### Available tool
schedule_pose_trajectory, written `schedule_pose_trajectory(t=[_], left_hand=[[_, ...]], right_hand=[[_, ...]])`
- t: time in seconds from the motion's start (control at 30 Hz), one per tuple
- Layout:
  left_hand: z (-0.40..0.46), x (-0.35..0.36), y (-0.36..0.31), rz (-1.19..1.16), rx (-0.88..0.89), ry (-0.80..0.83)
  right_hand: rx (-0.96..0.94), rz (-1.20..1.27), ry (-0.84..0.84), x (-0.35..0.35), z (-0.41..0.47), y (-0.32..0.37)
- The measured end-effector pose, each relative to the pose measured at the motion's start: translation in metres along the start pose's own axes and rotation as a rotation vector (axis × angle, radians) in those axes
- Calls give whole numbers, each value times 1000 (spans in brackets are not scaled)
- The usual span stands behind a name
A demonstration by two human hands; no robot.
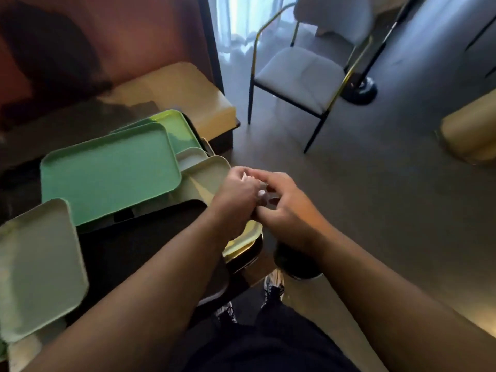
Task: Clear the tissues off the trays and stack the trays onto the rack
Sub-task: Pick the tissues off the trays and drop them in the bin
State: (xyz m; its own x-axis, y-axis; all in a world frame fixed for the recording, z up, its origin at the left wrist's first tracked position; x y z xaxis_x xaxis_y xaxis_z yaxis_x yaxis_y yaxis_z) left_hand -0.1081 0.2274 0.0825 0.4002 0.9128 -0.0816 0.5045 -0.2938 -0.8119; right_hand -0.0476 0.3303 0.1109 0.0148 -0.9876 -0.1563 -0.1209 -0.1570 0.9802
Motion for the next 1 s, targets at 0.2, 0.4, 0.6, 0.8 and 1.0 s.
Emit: schedule_pose_trajectory(t=[0.2,0.4,0.6,0.8,1.0], left_hand=[[37,101,21,244,-135,227],[53,163,50,426,-301,402],[63,196,67,423,-446,602],[80,203,76,586,-321,487],[84,207,82,603,-269,498]], right_hand=[[200,47,-138,-76,-34,-60],[431,207,-177,-110,-59,-122],[503,-25,-441,-135,-66,-183],[818,-140,-498,-168,-67,-245],[870,-119,-515,-177,-58,-265]])
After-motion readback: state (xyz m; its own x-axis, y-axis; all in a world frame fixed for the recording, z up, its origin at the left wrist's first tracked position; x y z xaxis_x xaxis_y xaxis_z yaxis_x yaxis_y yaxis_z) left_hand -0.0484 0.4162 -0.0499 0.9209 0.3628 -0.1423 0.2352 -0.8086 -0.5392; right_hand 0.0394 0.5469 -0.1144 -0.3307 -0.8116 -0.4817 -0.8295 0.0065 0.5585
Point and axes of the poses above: each hand's wrist, its own z-axis towards the middle knuckle, its own x-axis out of the palm, y = z × x, the point moved 3 cm from there along z, towards the middle knuckle, and after that the axes turned 14 degrees about z, right-handed, at the moved point
